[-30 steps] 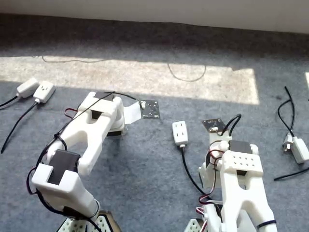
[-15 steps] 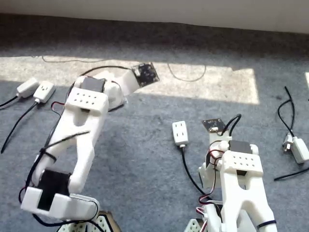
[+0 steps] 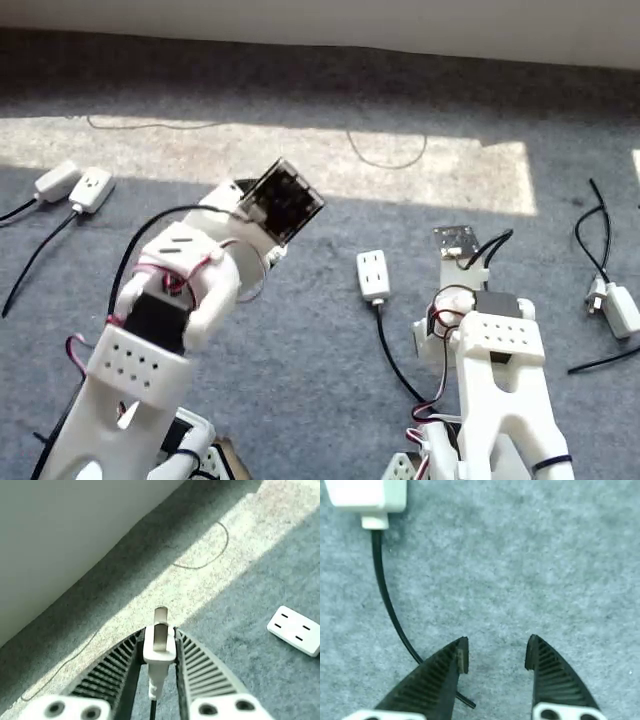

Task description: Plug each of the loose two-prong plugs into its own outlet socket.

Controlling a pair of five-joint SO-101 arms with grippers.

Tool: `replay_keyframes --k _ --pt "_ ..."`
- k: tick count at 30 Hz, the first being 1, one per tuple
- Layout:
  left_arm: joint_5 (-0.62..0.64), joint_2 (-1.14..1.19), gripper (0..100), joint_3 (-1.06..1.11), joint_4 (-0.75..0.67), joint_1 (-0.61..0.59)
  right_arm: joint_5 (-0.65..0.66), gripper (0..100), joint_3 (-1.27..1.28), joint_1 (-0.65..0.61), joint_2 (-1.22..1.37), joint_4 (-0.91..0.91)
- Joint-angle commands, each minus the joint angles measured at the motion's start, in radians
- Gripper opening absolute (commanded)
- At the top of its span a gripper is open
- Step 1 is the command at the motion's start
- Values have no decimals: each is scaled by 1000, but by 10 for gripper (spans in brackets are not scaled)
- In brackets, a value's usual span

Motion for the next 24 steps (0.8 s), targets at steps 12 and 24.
replay_keyframes --k 12,24 --pt "285 -909 5 900 -612 38 -38 191 -7 1 -21 -148" --pt "486 -862 5 900 -624 312 -38 98 -56 -277 -24 -156"
